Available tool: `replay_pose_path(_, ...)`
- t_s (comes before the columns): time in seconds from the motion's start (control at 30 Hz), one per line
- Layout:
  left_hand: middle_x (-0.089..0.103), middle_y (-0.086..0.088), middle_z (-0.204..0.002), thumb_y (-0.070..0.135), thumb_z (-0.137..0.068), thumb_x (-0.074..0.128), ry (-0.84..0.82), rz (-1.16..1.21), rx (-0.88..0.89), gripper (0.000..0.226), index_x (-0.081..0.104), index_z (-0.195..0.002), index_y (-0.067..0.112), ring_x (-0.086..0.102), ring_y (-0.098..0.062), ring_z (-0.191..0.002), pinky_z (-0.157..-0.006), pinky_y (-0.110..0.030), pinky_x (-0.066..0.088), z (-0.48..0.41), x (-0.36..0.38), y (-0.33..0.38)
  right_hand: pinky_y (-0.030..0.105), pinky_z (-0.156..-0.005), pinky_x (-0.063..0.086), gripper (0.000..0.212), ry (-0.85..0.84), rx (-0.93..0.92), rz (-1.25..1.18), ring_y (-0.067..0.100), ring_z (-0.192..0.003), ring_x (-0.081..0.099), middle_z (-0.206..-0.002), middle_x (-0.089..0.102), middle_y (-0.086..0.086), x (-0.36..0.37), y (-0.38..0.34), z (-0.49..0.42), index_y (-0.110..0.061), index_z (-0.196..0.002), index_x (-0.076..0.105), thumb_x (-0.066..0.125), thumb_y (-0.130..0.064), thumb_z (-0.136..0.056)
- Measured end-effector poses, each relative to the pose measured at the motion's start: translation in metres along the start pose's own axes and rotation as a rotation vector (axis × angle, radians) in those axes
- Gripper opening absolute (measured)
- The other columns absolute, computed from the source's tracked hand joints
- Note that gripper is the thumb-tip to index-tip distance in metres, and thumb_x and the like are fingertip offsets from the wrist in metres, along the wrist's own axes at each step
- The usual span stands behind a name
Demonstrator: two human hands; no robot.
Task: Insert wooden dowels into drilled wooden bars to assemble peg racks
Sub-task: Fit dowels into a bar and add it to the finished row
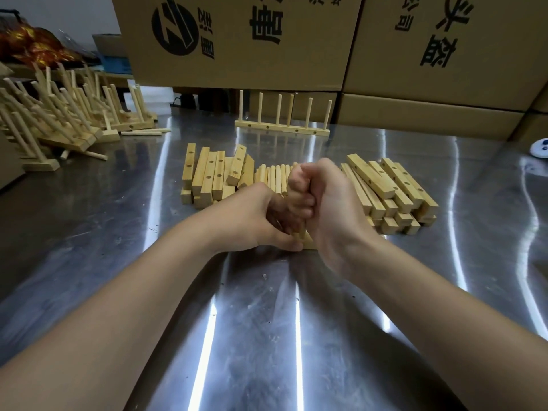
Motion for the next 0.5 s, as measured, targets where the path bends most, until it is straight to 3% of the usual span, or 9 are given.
replay_pose_path(0.17,0.077,0.008,-0.077,0.029,-0.079,0.094,0.008,0.010,0.000,0.015,0.081,-0.084,0.023,0.066,-0.004,-0.068,-0.065,-0.021,0.050,0.0006,0.0003,-0.0006,0.025,-0.048,0.025,0.035,-0.028,-0.061,0.022,0.014,-0.055,0.019,-0.059,0.025,-0.002,-0.0008,-0.0002,-0.0033,-0.021,-0.062,0.034,0.032,-0.020,-0.097)
replay_pose_path(0.3,0.077,0.002,-0.080,0.031,-0.079,0.094,0.014,0.007,-0.019,0.018,0.083,-0.086,0.019,0.069,-0.013,-0.074,-0.077,-0.039,0.058,0.0010,-0.0001,-0.0010,0.032,-0.049,0.017,0.025,0.013,-0.079,-0.052,0.017,-0.051,0.015,-0.055,0.019,-0.001,-0.0052,0.0004,-0.0062,-0.023,-0.060,0.028,0.035,-0.029,-0.083)
replay_pose_path(0.5,0.080,0.004,-0.081,0.030,-0.077,0.095,0.022,0.022,-0.040,0.016,0.084,-0.086,0.022,0.075,-0.014,-0.079,-0.081,-0.042,0.062,0.0025,-0.0002,-0.0009,0.023,-0.046,0.019,0.036,-0.034,-0.152,0.028,0.014,-0.048,0.017,-0.053,0.020,-0.002,0.0032,0.0029,-0.0099,-0.023,-0.057,0.028,0.030,-0.023,-0.093)
Point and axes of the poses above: each hand's wrist, its own z-axis away from the middle knuckle, its own x-axis out of the palm, y = z × x, the point moved 6 cm from there along -z, towards the middle knuckle
